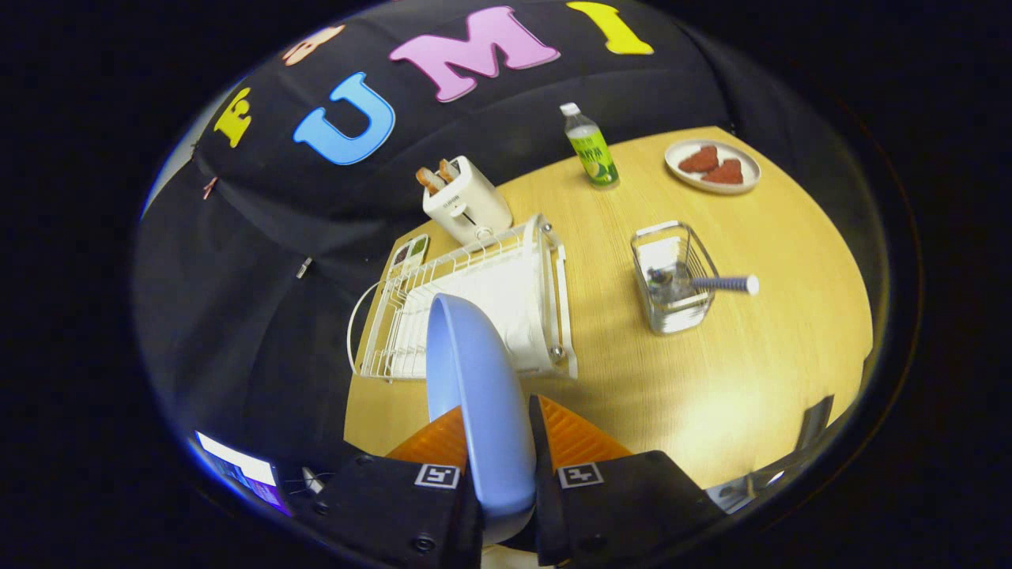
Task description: Take the plate from the dish rack, then take the spoon from the basket and place it into the plate.
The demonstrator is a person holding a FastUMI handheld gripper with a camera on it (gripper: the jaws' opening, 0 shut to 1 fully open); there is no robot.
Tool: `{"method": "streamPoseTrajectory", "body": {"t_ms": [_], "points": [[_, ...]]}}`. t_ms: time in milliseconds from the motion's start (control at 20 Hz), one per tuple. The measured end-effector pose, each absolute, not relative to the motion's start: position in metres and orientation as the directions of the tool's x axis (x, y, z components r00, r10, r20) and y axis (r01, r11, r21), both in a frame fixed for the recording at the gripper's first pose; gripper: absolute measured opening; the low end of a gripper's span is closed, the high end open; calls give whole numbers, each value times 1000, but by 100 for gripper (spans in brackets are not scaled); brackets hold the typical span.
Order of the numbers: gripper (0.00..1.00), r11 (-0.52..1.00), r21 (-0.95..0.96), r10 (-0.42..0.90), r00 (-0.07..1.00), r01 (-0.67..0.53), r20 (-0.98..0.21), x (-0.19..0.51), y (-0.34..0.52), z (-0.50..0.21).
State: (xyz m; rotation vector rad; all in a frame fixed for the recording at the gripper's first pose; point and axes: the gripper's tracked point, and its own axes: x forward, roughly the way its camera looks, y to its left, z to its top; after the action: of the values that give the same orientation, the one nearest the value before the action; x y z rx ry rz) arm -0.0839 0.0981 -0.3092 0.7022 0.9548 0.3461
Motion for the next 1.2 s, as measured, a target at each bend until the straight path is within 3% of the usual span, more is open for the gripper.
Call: {"method": "streamPoseTrajectory", "body": {"t_ms": [250,500,950,1200], "points": [[30,673,723,586,486,153,-648,-122,88,-374],[30,690,706,579,465,159,-670,-126,91,-415],[32,678,704,589,417,212,-693,-122,105,-441],[40,705,663,537,420,253,-731,-116,92,-448]]}}
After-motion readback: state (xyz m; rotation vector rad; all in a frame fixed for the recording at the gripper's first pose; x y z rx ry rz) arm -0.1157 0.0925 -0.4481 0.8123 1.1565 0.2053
